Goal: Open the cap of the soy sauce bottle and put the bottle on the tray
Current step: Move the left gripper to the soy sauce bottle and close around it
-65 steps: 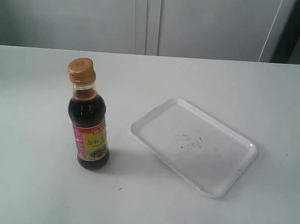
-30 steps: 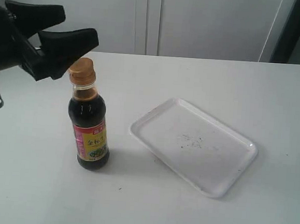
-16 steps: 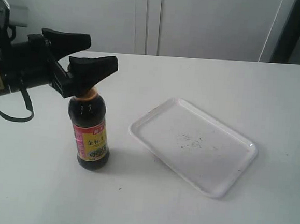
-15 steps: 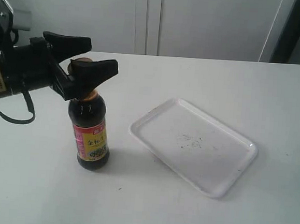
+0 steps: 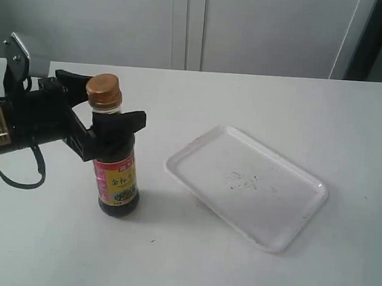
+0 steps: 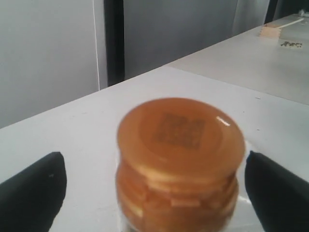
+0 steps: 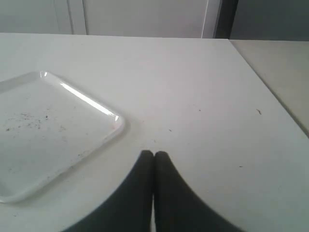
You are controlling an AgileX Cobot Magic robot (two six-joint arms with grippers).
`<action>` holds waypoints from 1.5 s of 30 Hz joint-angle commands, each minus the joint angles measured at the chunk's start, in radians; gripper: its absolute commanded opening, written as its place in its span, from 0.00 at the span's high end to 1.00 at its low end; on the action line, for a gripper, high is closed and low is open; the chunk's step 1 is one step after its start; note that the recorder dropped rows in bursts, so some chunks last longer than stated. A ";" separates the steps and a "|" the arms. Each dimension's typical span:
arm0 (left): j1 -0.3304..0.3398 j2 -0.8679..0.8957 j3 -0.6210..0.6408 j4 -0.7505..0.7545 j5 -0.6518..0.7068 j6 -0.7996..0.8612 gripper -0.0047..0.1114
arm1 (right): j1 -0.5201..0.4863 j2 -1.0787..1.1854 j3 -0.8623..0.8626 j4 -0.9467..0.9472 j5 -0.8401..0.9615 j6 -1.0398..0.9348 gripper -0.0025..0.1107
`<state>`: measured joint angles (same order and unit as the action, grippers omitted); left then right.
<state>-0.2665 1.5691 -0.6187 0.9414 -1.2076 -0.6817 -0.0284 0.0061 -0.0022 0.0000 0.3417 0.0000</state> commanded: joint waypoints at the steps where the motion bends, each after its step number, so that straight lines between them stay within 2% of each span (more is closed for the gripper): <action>1: -0.003 0.034 0.011 -0.014 -0.013 0.011 0.06 | -0.003 -0.006 0.002 0.000 -0.005 0.000 0.98; 18: -0.003 0.184 0.011 -0.022 -0.013 0.100 0.06 | -0.003 -0.006 0.002 0.000 -0.005 0.000 0.98; 36: -0.003 0.245 0.011 -0.023 -0.013 0.160 0.06 | -0.003 -0.006 0.002 0.000 -0.005 0.000 0.98; 37: -0.003 0.245 0.011 -0.023 -0.013 0.160 0.07 | -0.003 -0.006 0.002 0.000 -0.005 0.000 0.98; 39: -0.003 0.245 0.011 -0.023 -0.013 0.160 0.22 | -0.003 -0.006 0.002 0.000 -0.005 0.000 0.98; 42: -0.003 0.245 0.011 -0.014 -0.013 0.160 0.38 | -0.003 -0.006 0.002 0.000 -0.005 0.000 0.98; 43: -0.003 0.245 0.011 -0.014 -0.013 0.160 0.49 | -0.003 -0.006 0.002 0.000 -0.005 0.000 0.98; 44: -0.003 0.245 0.011 -0.014 -0.013 0.160 0.54 | -0.003 -0.006 0.002 0.000 -0.005 0.000 0.98; 45: -0.003 0.245 0.011 0.001 -0.013 0.160 0.69 | -0.003 -0.006 0.002 0.000 -0.005 0.000 0.98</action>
<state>-0.2682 1.8177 -0.6149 0.9366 -1.2315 -0.5256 -0.0284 0.0061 -0.0022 0.0000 0.3417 0.0000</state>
